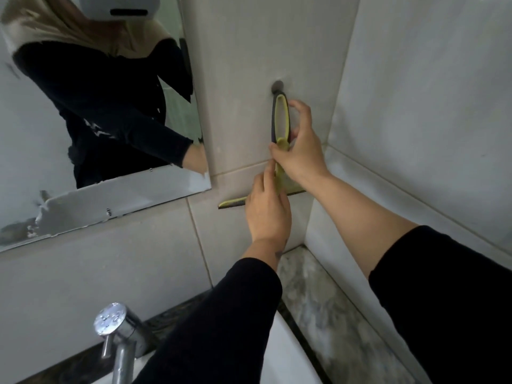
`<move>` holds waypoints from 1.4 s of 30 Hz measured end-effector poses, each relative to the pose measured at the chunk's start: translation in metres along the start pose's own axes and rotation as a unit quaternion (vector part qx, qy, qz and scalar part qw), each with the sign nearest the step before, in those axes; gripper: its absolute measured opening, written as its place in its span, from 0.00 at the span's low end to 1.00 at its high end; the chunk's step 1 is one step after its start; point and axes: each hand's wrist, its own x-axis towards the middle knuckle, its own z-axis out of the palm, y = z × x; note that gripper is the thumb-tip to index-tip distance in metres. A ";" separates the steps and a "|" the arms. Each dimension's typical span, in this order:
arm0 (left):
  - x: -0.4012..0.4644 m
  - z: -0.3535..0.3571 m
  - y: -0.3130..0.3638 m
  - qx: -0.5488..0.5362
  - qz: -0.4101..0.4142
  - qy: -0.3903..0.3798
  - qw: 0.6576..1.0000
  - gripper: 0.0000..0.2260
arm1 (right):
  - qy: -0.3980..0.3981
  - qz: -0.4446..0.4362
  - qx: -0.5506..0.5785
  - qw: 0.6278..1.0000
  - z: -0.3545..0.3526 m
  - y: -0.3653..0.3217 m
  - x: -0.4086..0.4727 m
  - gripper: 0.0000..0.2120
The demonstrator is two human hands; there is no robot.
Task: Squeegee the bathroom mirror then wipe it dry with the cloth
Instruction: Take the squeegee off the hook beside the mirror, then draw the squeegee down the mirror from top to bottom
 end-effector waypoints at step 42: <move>0.045 -0.488 0.029 0.195 0.179 0.320 0.910 0.17 | 0.095 -0.462 -0.349 0.810 -0.008 -0.453 -0.013 0.18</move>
